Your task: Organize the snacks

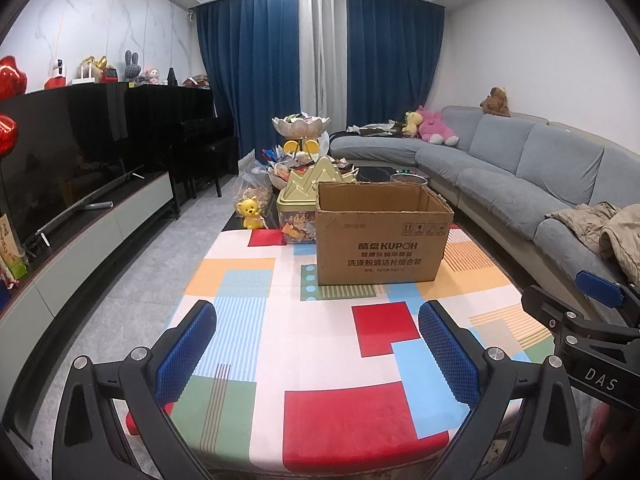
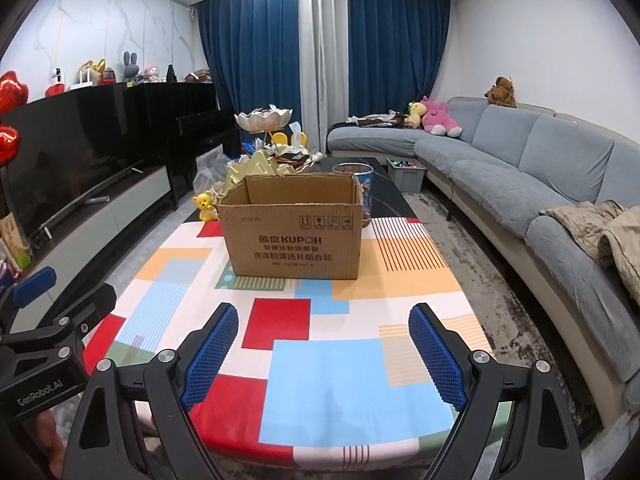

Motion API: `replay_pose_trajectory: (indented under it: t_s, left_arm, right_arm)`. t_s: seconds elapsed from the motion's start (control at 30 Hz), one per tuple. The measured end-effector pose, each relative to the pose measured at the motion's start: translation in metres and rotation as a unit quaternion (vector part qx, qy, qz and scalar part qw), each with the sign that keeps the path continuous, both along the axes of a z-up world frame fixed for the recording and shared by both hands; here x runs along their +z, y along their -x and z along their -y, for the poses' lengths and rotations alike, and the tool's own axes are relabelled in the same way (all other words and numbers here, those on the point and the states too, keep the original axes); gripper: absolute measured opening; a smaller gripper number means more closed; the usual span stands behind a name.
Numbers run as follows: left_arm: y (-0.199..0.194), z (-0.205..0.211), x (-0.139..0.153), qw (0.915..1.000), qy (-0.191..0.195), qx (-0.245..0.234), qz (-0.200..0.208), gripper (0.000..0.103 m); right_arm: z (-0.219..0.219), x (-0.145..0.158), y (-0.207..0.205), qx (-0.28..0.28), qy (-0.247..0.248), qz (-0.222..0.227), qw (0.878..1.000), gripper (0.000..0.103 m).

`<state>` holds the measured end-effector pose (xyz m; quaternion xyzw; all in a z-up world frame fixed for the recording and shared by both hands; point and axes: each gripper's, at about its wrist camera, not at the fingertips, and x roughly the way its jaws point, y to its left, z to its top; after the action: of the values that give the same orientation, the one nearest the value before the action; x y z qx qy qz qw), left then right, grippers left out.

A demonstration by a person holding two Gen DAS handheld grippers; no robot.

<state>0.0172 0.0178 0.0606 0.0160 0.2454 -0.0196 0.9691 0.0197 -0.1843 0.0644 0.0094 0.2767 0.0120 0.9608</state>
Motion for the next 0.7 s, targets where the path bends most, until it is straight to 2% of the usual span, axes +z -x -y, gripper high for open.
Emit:
replay_pose_trajectory:
  t_s: [0.7]
  left_arm:
    - [0.0024,0.0028,0.0011,1.0,-0.002,0.0,0.002,0.103]
  right_arm:
    - [0.0011,-0.0012,0.001,0.0,-0.001,0.001,1.0,0.088]
